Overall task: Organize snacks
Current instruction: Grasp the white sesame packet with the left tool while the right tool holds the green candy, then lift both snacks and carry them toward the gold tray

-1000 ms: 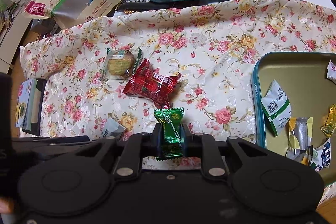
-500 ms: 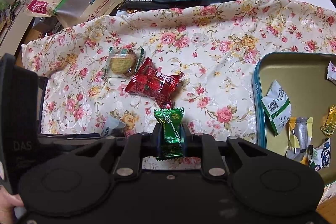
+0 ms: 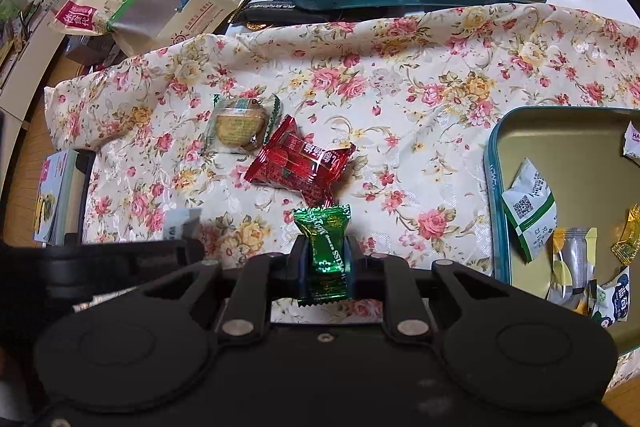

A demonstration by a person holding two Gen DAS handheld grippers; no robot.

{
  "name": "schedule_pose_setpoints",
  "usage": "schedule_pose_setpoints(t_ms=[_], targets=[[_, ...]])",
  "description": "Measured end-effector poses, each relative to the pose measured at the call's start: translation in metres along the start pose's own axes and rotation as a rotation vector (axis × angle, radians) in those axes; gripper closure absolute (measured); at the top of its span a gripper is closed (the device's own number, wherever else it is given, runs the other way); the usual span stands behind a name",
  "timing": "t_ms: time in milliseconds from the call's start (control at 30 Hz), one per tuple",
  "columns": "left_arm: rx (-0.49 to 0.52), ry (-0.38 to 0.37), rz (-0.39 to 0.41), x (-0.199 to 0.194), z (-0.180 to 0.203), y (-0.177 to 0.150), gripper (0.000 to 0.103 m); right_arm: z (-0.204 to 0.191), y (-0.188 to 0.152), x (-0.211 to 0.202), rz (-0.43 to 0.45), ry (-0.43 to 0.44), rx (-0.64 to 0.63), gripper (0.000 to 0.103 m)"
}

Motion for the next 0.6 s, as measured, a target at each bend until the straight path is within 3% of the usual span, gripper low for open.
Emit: schedule_pose_setpoints(t_ms=[400,600], targets=[[-0.032,-0.035,0.084,-0.048,-0.011,0.000,0.076,-0.015,-0.005,0.008,-0.021,0.001,-0.041,0.083],[-0.032,-0.090,0.126,-0.071,-0.009,0.003,0.076,-0.019,-0.004,0.007,-0.018,0.005,-0.045,0.083]])
Point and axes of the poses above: each gripper's, at about its wrist camera, not at the fingertips, and x roughly the way its jaws point, z to its right, y to its top, the point moved 3 cm from there along x, roughly the way its jaws point, and after that the axes turned 3 degrees about -x, right-handed, at the moved point
